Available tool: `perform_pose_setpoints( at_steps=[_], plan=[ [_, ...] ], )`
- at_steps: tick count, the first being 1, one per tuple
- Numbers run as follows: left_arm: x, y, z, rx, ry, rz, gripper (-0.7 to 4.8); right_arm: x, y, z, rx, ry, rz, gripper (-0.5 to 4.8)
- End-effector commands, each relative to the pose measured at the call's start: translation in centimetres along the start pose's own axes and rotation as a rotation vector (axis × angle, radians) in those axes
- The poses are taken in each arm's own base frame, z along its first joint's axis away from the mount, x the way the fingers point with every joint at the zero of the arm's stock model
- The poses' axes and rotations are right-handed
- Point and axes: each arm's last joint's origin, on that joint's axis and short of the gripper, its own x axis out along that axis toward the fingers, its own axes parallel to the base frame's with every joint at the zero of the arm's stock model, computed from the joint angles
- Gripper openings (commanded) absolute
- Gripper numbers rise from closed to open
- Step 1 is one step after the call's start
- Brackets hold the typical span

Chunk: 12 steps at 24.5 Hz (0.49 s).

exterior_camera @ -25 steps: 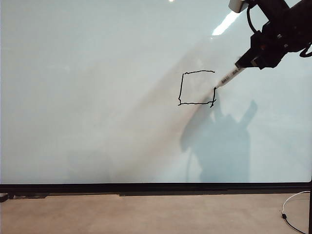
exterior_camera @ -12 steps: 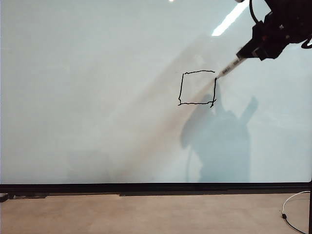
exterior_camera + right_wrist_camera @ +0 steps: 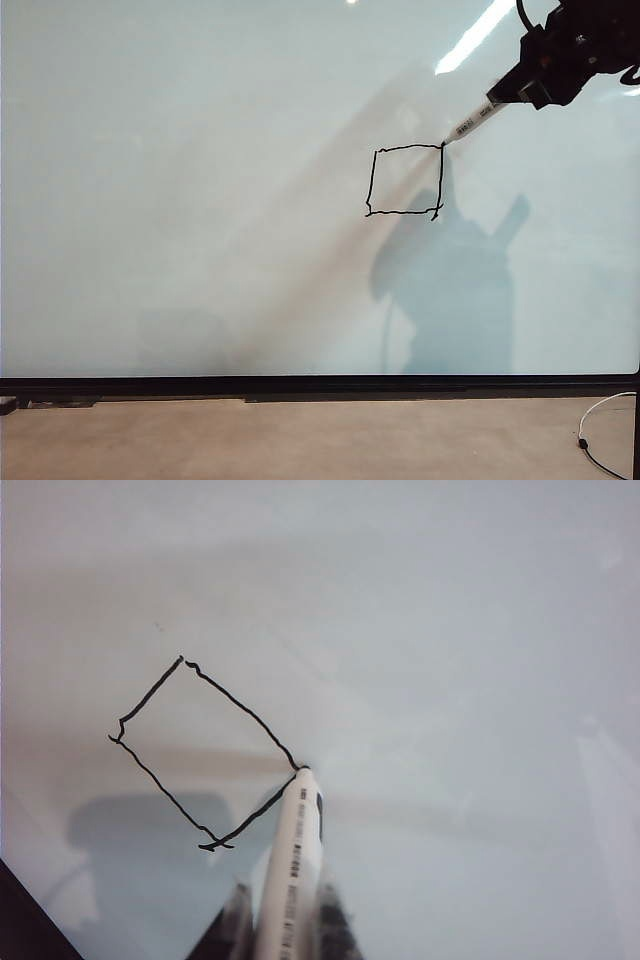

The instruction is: Pick up the pen on the shelf to the right of the whiteboard and draw a rectangle.

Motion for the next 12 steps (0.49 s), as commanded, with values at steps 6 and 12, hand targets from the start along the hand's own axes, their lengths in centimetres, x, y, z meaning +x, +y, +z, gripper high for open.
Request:
perform_pose_setpoints(
  at_steps=[6,12],
  plan=[
    [0.0,0.0,0.1,0.005,-0.008,0.000,-0.04,-2.4,1.1,1.1,0.017,0.001,-0.032,-0.06],
    [0.0,0.0,0.2,0.005,-0.008,0.000,-0.05,-4.3,1.8,0.6,0.112,-0.021,-0.053,-0.06]
  ],
)
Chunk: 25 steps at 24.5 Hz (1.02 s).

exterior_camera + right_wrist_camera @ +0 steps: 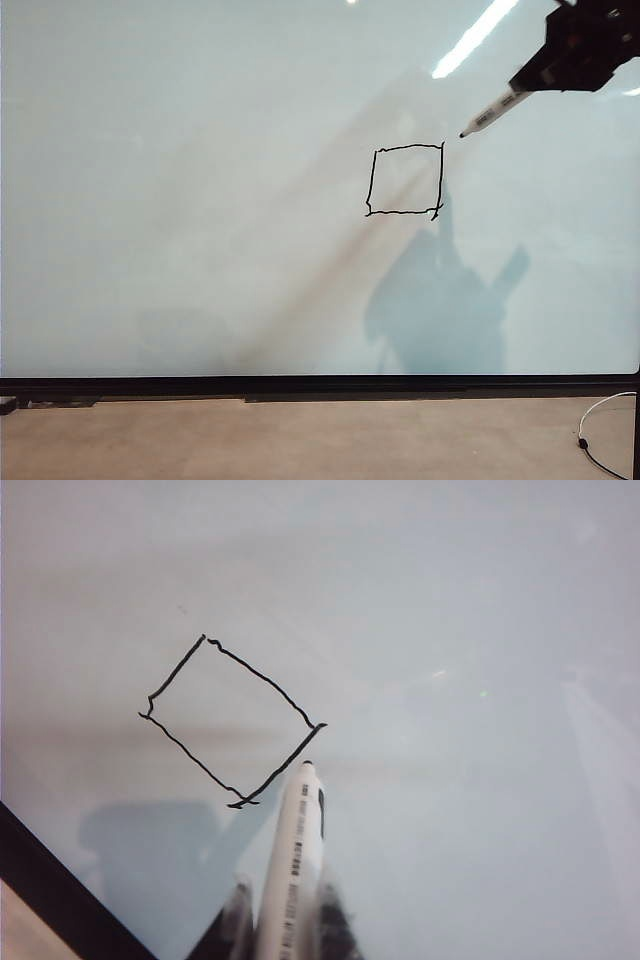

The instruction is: Pick up the pen on the shelf to the right of the whiteboard and draw a rectangle.

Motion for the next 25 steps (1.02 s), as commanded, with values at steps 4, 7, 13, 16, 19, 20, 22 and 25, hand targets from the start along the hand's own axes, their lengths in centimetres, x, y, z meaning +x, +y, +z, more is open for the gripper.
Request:
perform_pose_setpoints(
  at_steps=[4,7,13,16,19,20,22,25],
  plan=[
    [0.0,0.0,0.2,0.005,-0.008,0.000,-0.04,-2.6,0.5,-0.4,0.110,-0.055,-0.074,-0.06],
    [0.0,0.0,0.2,0.005,-0.008,0.000,-0.05,-4.4,1.0,-1.0,0.159,-0.080,-0.125,-0.06],
    [0.0,0.0,0.2,0.005,-0.008,0.000,-0.04,-6.8,1.9,-2.1,0.241,-0.118,-0.210,-0.06],
    [0.0,0.0,0.2,0.005,-0.008,0.000,-0.04,-7.5,2.5,-3.0,0.282,-0.125,-0.237,-0.06],
    [0.0,0.0,0.1,0.005,-0.008,0.000,-0.05,-7.9,2.9,-3.6,0.294,-0.121,-0.253,-0.05],
    [0.0,0.0,0.2,0.005,-0.009,0.000,-0.04,-7.9,3.0,-3.7,0.297,-0.123,-0.255,-0.06],
    [0.0,0.0,0.2,0.005,-0.009,0.000,-0.04,-8.1,3.3,-4.1,0.308,-0.125,-0.259,-0.05],
    [0.0,0.0,0.1,0.005,-0.008,0.000,-0.04,-8.3,3.7,-4.7,0.316,-0.132,-0.267,-0.05]
  ],
)
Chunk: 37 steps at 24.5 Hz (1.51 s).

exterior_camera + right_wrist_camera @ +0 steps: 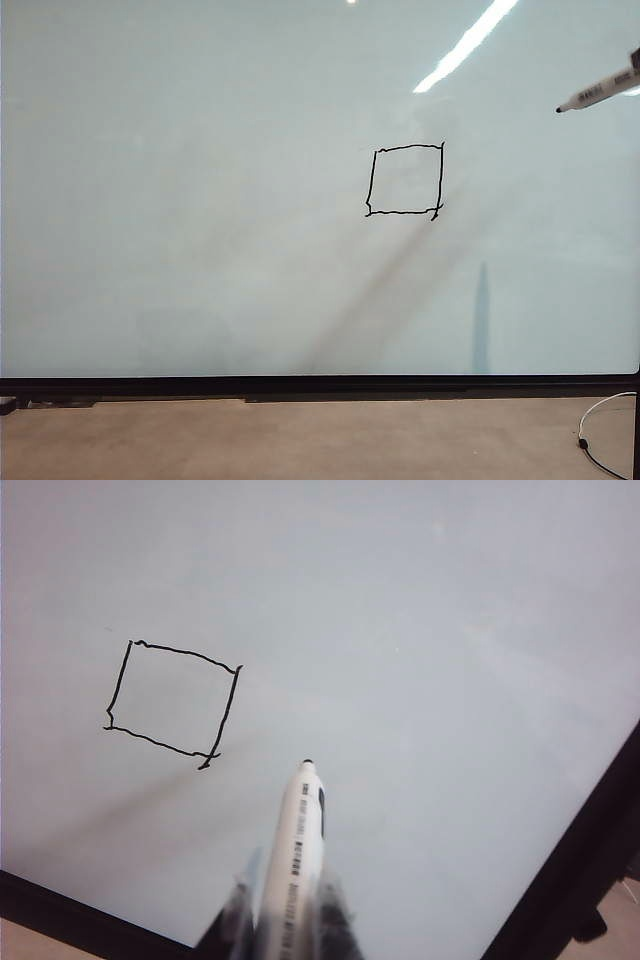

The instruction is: Pick up the pen on the shelf to the right of the whiteboard and draw a rectangle.

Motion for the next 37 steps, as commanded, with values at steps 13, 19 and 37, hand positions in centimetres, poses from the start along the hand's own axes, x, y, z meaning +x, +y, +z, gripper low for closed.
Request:
perform_pose_setpoints(
  at_steps=[13,19,37],
  plan=[
    [0.0,0.0,0.2,0.004,-0.009,0.000,-0.04,-1.3,0.7,-2.9,0.077,-0.022,-0.032,-0.05],
    [0.0,0.0,0.2,0.004,-0.009,0.000,-0.04,-1.8,0.9,-3.6,0.093,-0.014,-0.046,-0.05],
    [0.0,0.0,0.2,0.004,-0.009,0.000,-0.04,-2.9,0.8,-4.1,0.089,0.029,-0.064,-0.05]
  ],
)
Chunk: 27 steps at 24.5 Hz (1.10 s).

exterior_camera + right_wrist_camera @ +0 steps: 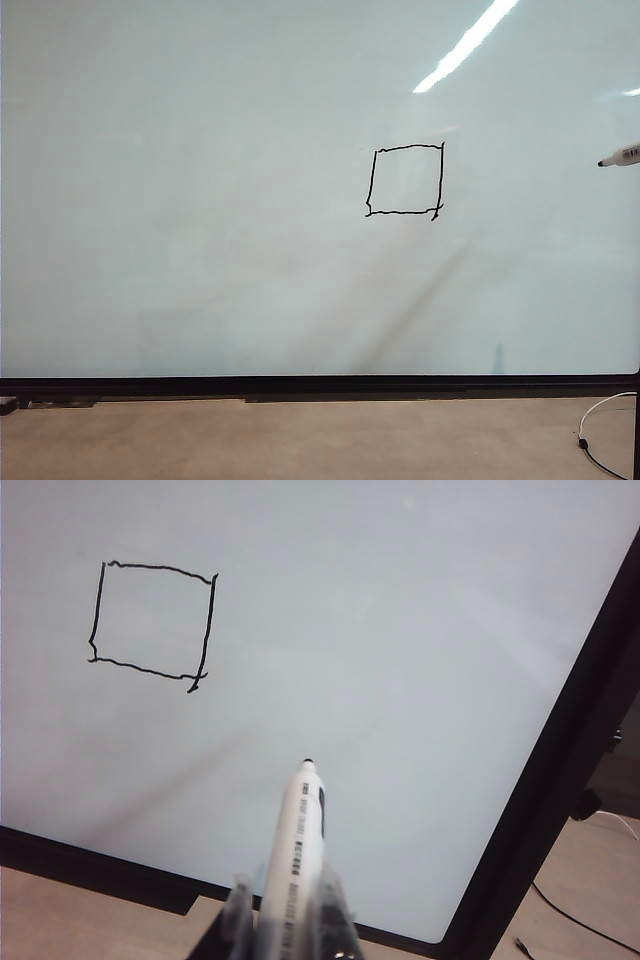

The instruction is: Pick up the pen on the shelf to the right of the whiteboard and draw a rectangle.

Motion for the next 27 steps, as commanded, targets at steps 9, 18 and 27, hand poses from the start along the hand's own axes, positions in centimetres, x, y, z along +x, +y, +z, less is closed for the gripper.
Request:
perform_pose_setpoints(
  at_steps=[9,18,27],
  plan=[
    [0.0,0.0,0.2,0.005,-0.009,0.000,-0.04,-0.5,-0.2,-0.1,0.009,0.007,-0.029,-0.06],
    [0.0,0.0,0.2,0.005,-0.009,0.000,-0.04,-0.5,-0.8,-0.2,0.002,0.012,-0.068,-0.06],
    [0.0,0.0,0.2,0.005,-0.009,0.000,-0.04,-0.5,-2.2,-0.3,0.014,0.009,-0.119,-0.05]
  ],
)
